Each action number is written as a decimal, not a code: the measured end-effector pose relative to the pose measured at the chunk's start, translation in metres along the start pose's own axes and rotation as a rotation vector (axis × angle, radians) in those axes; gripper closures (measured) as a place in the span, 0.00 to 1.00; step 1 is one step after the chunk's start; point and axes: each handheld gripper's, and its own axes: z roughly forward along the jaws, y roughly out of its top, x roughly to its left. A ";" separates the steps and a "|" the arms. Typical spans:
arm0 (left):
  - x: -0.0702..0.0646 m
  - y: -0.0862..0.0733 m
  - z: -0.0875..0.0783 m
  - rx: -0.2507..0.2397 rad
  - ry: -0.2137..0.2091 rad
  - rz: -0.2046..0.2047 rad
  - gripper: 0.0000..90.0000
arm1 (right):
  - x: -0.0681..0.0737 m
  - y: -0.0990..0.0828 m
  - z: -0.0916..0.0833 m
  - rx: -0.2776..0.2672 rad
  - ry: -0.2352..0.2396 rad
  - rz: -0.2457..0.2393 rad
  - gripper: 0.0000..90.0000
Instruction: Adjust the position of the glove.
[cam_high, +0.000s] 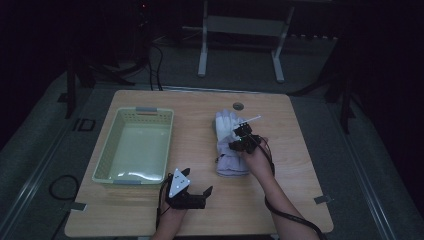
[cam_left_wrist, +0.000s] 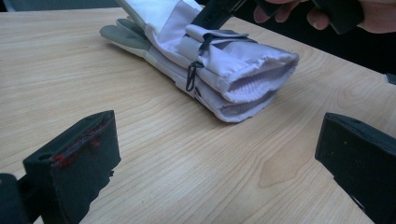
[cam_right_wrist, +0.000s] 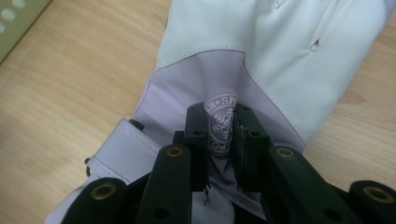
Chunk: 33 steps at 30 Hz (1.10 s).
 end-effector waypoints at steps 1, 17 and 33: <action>0.000 0.000 0.000 0.000 0.000 -0.001 0.00 | 0.000 -0.002 0.000 0.005 0.010 -0.009 0.86; 0.002 0.000 0.000 0.000 0.000 -0.016 0.00 | -0.007 -0.009 -0.021 -0.085 0.078 -0.088 0.39; 0.003 0.000 -0.001 -0.007 -0.004 -0.028 0.00 | -0.025 -0.025 -0.039 -0.214 0.145 -0.242 0.16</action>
